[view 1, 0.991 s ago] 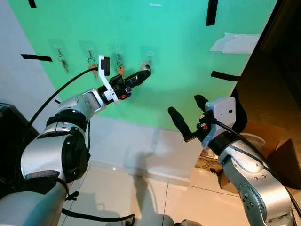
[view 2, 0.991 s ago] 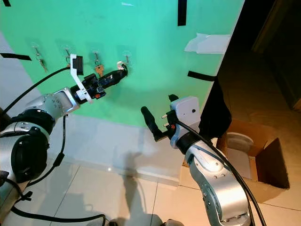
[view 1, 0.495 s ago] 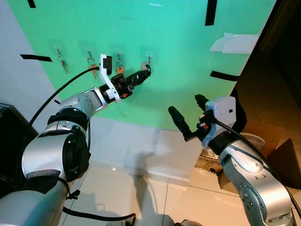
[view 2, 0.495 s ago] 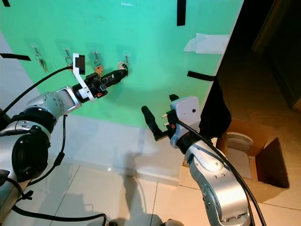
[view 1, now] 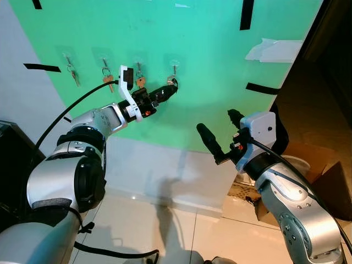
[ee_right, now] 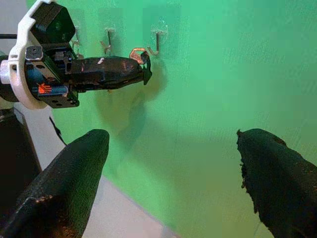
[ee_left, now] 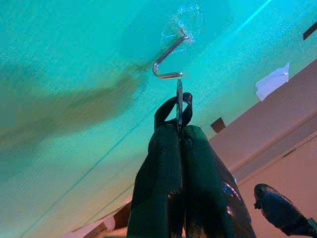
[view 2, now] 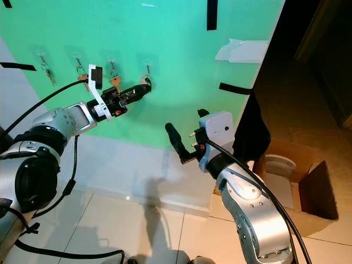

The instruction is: Hang keys on a hook

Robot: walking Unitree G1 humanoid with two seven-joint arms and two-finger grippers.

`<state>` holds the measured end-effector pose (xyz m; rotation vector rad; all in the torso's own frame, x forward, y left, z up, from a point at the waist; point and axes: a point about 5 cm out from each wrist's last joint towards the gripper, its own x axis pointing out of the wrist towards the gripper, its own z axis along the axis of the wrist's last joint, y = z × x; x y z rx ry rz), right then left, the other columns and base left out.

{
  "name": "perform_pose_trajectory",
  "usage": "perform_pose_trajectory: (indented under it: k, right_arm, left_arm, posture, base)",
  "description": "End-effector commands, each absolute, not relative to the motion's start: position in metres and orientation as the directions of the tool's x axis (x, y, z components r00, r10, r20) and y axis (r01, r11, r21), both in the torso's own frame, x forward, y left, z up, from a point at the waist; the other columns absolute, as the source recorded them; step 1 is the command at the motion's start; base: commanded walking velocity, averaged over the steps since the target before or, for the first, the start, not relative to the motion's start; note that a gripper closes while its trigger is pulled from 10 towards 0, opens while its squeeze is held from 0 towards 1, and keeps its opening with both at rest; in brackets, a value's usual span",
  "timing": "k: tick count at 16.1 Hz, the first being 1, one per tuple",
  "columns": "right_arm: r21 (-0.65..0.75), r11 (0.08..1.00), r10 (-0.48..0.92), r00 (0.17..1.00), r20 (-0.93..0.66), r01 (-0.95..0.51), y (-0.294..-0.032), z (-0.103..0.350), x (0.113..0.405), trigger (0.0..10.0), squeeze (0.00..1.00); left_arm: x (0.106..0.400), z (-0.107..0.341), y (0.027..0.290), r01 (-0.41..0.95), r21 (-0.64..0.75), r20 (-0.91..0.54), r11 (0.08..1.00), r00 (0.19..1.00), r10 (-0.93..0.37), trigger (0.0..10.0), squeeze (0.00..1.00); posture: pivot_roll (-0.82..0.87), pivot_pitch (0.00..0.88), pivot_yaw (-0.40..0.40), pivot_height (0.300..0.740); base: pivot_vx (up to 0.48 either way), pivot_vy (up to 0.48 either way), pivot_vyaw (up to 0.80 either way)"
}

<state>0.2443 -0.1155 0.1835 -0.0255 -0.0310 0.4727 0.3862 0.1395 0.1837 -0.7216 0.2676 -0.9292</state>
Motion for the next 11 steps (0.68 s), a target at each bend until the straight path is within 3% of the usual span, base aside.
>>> perform_pose_trajectory:
  k: [1,6,7,8,11]
  right_arm:
    - [-0.044,0.887,0.461,0.886,0.046,-0.459,-0.115,0.19,0.244,10.0,0.0]
    - [-0.048,0.886,0.463,0.885,0.046,-0.461,-0.115,0.19,0.245,10.0,0.0]
    - [-0.047,0.888,0.46,0.887,0.052,-0.457,-0.115,0.19,0.245,10.0,0.0]
    - [-0.013,0.902,0.431,0.899,0.078,-0.431,-0.12,0.192,0.247,10.0,0.0]
    - [0.062,0.922,0.374,0.92,0.116,-0.382,-0.131,0.194,0.25,10.0,0.0]
  left_arm:
    - [0.388,0.187,0.136,0.635,-0.664,0.073,0.396,0.581,-0.81,10.0,0.0]
    - [0.385,0.184,0.134,0.666,-0.638,0.067,0.387,0.549,-0.833,10.0,0.0]
    - [0.383,0.186,0.132,0.729,-0.576,0.064,0.369,0.49,-0.869,10.0,0.0]
    - [0.379,0.195,0.127,0.824,-0.491,0.088,0.282,0.368,-0.925,10.0,0.0]
    - [0.373,0.205,0.127,0.897,-0.393,0.11,0.203,0.265,-0.958,10.0,0.0]
  posture:
    - [-0.24,0.0,0.04,0.74]
    - [-0.24,0.0,0.046,0.74]
    - [-0.24,0.0,0.052,0.74]
    - [-0.23,0.0,0.066,0.74]
    - [-0.22,0.0,0.092,0.74]
  base:
    - [0.0,0.0,0.0]
    - [0.0,0.0,0.0]
    - [0.0,0.0,0.0]
    - [0.0,0.0,0.0]
    - [0.0,0.0,0.0]
